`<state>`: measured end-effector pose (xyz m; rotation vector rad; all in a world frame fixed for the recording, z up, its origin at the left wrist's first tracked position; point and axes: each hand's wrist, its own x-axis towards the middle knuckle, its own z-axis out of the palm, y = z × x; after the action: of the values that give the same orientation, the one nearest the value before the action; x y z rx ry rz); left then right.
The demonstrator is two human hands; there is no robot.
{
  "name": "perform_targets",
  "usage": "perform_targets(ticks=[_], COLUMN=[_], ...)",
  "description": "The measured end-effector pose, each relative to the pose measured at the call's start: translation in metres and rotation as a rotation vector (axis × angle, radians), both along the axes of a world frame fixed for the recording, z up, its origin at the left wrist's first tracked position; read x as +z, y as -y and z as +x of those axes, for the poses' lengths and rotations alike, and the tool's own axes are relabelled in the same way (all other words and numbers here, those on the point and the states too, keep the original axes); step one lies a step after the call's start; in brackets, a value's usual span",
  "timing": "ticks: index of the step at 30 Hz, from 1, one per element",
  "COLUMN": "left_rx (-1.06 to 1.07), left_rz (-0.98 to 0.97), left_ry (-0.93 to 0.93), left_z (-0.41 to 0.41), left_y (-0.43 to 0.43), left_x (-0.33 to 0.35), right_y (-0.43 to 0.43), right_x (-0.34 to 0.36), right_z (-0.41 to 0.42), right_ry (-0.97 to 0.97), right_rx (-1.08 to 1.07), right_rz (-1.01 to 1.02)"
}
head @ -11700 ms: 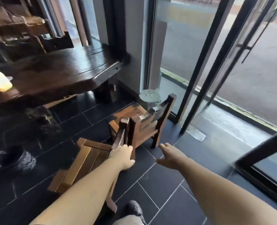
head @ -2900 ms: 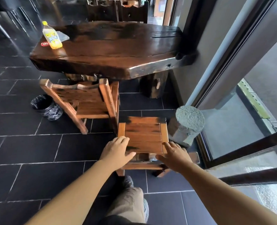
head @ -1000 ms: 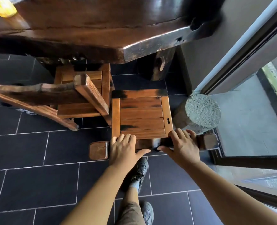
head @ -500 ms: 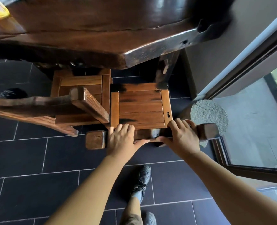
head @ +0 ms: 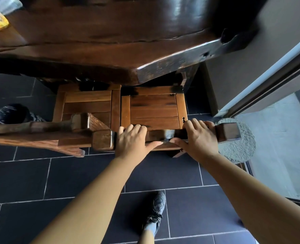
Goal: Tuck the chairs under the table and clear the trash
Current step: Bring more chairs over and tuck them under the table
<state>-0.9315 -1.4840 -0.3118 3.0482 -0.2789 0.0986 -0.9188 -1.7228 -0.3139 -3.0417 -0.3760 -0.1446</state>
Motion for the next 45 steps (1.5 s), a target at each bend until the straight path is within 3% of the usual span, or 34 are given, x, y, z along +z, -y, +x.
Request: perform_targets(ticks=[21, 28, 35, 45], left_rx=[0.027, 0.030, 0.024, 0.048], left_rz=[-0.008, -0.061, -0.096, -0.147], left_ry=[-0.040, -0.198, -0.368, -0.310], left_z=[0.057, 0.055, 0.017, -0.088], left_y=[-0.006, -0.007, -0.009, -0.006], left_x=[-0.004, 0.006, 0.049, 0.150], right_y=[-0.008, -0.011, -0.017, 0.006], right_x=[-0.005, 0.011, 0.057, 0.161], right_z=[0.057, 0.058, 0.015, -0.085], right_ry=[0.005, -0.213, -0.413, -0.449], right_rx=[-0.017, -0.056, -0.041, 0.062], right_rz=[0.010, 0.086, 0.111, 0.014])
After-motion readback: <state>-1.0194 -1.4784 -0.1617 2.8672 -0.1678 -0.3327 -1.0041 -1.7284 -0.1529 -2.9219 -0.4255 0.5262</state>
